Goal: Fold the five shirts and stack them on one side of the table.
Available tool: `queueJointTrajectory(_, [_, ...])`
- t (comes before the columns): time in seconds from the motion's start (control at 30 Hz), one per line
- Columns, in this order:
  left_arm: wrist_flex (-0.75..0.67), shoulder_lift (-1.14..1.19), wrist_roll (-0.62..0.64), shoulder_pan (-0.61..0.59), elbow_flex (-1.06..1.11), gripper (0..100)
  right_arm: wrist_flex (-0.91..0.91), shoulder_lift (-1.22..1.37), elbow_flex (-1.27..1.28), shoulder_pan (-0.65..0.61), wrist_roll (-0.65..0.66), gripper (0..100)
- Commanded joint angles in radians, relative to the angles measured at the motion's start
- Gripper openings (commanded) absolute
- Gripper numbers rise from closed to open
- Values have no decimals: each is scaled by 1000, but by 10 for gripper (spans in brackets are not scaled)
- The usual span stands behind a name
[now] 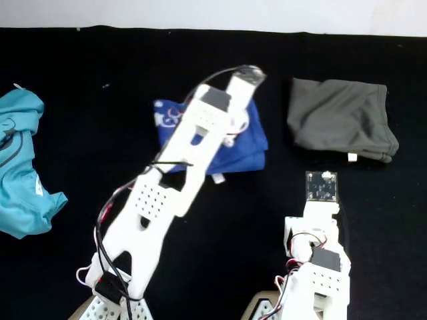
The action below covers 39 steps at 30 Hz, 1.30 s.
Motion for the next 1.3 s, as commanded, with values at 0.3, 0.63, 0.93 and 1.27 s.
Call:
queueJointTrajectory(0.3, [285, -117, 9, -79, -280, 34, -16, -8, 25, 5, 5, 6])
queueJointTrajectory(0.63, [388, -271, 64, -189, -240, 34, -18, -10, 25, 5, 5, 6])
queueJointTrajectory(0.93, [333, -943, 89, -340, 591, 34, -18, -10, 25, 5, 5, 6])
queueJointTrajectory(1.27, [-15, -1365, 87, -535, 1438, 34, -16, -12, 22, 7, 5, 6])
